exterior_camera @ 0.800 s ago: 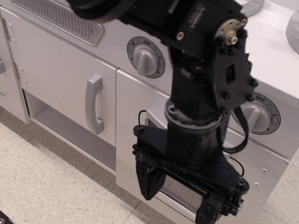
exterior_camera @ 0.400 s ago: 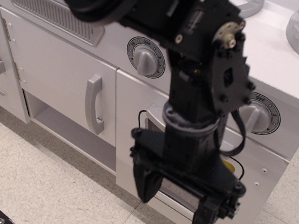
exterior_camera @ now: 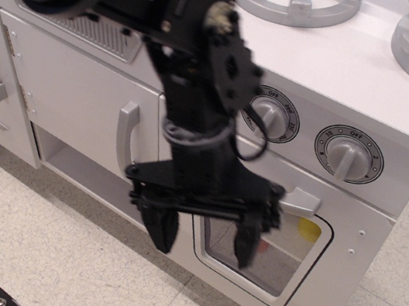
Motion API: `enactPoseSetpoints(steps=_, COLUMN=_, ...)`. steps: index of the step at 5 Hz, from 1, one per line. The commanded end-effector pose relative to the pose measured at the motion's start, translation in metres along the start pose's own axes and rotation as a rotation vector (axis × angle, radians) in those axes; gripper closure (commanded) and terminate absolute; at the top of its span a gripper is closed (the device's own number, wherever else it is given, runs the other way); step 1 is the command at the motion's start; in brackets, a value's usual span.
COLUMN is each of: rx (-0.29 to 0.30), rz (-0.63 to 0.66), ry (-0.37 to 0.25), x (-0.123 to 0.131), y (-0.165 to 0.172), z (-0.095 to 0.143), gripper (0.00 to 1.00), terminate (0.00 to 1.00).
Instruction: Open oven
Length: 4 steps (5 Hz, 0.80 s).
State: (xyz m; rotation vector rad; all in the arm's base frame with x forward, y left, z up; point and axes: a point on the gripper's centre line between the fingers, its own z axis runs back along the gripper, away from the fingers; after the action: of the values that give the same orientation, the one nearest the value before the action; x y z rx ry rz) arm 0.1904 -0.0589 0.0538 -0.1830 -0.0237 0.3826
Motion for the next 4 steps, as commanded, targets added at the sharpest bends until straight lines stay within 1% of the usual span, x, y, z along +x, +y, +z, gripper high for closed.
enactPoseSetpoints(steps=1, rx=0.008, rz=0.351, ry=-0.158, x=0.03, y=0.034, z=0.001, gripper=0.0, terminate=0.0)
enactPoseSetpoints(steps=2, rx=0.018, rz=0.478, ry=-0.183, x=0.049, y=0.045, z=-0.011, gripper=0.0, terminate=0.0)
enactPoseSetpoints(steps=3, rx=-0.015, rz=0.552, ry=-0.217, x=0.068, y=0.051, z=-0.022, gripper=0.0, terminate=0.0)
enactPoseSetpoints(steps=4, rx=-0.072, rz=0.563, ry=-0.255, x=0.089, y=0.049, z=-0.03, gripper=0.0, terminate=0.0)
